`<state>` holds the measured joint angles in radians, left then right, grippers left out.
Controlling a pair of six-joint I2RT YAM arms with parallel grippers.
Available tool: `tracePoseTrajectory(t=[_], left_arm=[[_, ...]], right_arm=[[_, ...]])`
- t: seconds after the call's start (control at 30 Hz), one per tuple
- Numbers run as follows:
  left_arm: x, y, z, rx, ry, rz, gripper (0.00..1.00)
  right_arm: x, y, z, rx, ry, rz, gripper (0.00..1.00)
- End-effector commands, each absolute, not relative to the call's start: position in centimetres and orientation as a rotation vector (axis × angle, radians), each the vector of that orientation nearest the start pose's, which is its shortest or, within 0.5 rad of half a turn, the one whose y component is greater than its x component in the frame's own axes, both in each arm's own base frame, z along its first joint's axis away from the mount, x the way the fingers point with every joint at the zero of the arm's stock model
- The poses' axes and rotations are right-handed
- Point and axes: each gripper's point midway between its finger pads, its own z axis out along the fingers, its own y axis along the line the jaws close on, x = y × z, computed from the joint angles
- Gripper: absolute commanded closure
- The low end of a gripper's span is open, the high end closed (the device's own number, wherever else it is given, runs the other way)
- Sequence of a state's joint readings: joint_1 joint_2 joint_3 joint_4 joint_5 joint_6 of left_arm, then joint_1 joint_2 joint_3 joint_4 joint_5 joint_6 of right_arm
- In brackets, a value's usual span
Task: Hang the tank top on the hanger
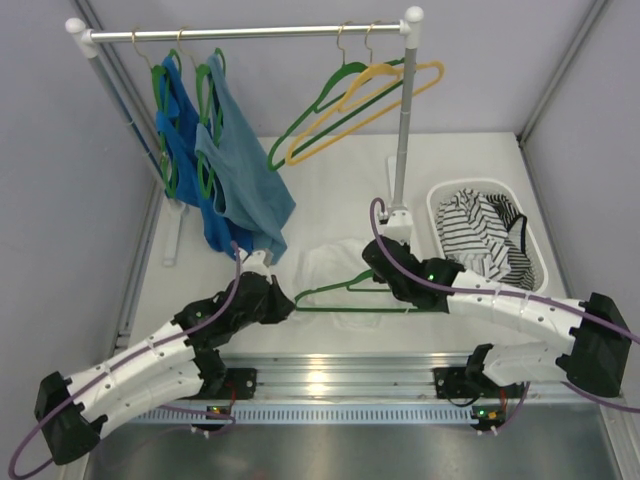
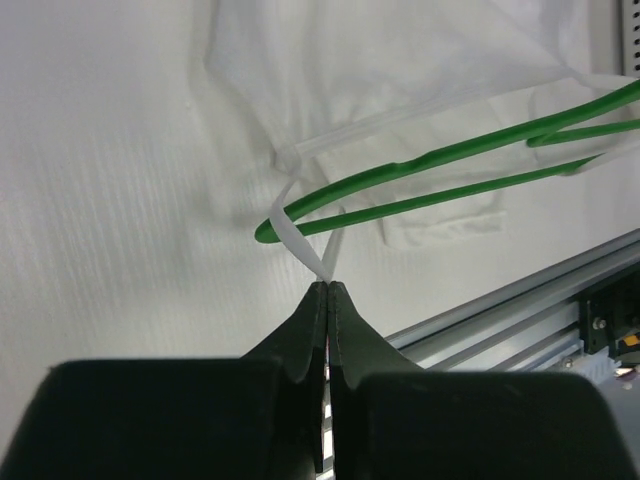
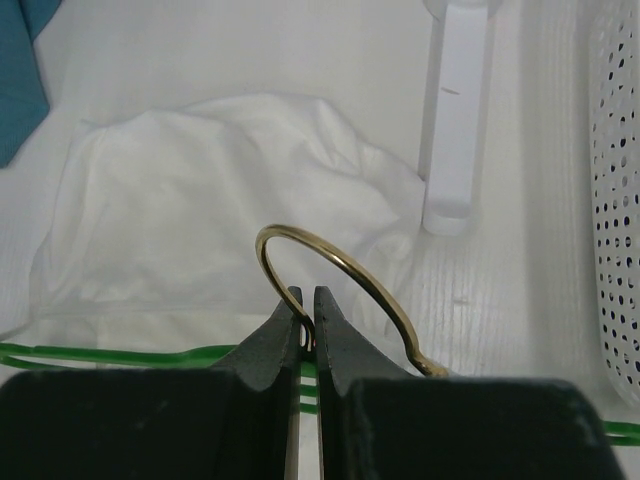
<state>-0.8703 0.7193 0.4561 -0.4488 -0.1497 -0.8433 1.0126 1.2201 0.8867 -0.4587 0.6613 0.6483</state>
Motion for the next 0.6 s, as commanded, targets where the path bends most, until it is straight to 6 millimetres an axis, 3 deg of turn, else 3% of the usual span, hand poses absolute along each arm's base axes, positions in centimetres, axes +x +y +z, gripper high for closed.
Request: tracePoseTrajectory(t=[0.0, 0.17, 0.57], left_arm=[[16.5, -20.3, 14.1, -0.087, 2.274, -0.813, 1.00], [17.5, -21.4, 16.7, -0.091, 2.201, -0.870, 1.00], [18.6, -25.3, 22.6, 0.015, 2.137, -1.007, 1.00]], right_arm=[[25.1, 23.5, 18.2, -0.036, 2.096, 0.224, 1.00], [25.0, 24.1, 18.9, -0.046, 2.078, 0.270, 1.00], [24.9, 25.2, 23.5, -0.052, 1.977, 0.355, 1.00]])
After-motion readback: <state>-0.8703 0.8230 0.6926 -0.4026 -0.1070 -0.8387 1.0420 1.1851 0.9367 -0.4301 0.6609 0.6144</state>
